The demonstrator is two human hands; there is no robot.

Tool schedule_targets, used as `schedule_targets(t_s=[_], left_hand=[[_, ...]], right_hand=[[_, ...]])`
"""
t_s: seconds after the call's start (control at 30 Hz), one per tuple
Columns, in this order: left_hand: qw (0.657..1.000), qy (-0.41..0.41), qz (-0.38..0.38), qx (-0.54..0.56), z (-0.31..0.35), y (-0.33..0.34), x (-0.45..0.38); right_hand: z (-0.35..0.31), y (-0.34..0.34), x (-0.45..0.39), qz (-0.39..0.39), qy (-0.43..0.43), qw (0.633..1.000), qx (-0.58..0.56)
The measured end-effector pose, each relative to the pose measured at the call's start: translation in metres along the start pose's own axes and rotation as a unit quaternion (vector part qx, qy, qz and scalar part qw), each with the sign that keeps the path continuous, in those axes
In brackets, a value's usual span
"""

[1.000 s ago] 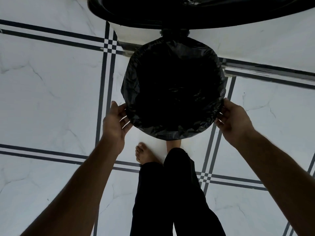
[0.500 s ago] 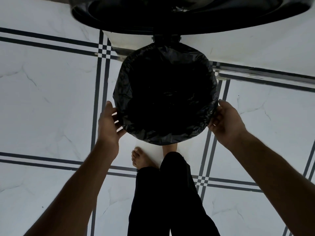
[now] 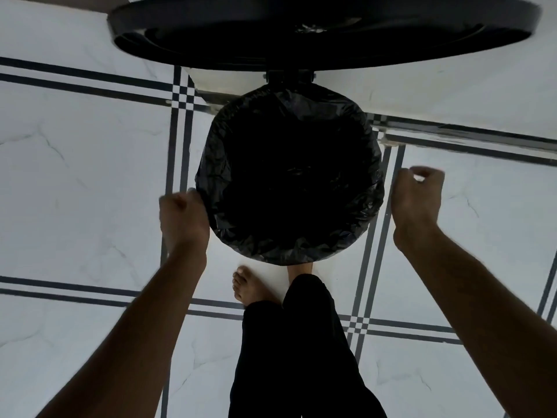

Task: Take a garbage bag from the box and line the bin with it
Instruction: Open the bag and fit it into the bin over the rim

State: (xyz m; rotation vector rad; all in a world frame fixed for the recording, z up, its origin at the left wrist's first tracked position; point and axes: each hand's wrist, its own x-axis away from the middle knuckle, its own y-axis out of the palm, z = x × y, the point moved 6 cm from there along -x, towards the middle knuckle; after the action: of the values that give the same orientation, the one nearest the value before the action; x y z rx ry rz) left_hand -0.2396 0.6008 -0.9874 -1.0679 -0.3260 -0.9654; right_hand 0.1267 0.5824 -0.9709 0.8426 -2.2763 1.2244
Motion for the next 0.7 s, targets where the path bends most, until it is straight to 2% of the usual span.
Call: schedule_targets(t_s=[0.07,0.13,0.2,0.3,0.37,0.5,0.7], left_hand=[[0.984,0.151,0.061,-0.067,0.036,-0.001,0.003],[0.954,0.282,0.055,-0.082,0.076,0.008,0.009],[0.911,0.389,0.021,-0.137,0.111,0.030,0.010],[0.852,0.456,-0.041,-0.253,0.139,0.068,0.000],[0.847,0.447,-0.065,-0.281,0.143,0.079,-0.009],[0.879,0.376,-0.125,-0.265,0.148,0.072,-0.023],[0.939,0.223,-0.199,-0.168,0.110,0.052,-0.049]], right_hand=[[-0.035,0.010,0.002,0.003,-0.152,0.987,0.058],[-0.067,0.035,0.007,-0.042,-0.275,0.953,0.119],[-0.092,0.062,0.009,-0.066,-0.345,0.923,0.156],[-0.114,0.090,0.008,-0.081,-0.386,0.895,0.209],[-0.118,0.101,0.005,-0.093,-0.390,0.886,0.231],[-0.119,0.108,-0.006,-0.092,-0.384,0.872,0.288],[-0.101,0.097,-0.022,-0.101,-0.295,0.918,0.245]])
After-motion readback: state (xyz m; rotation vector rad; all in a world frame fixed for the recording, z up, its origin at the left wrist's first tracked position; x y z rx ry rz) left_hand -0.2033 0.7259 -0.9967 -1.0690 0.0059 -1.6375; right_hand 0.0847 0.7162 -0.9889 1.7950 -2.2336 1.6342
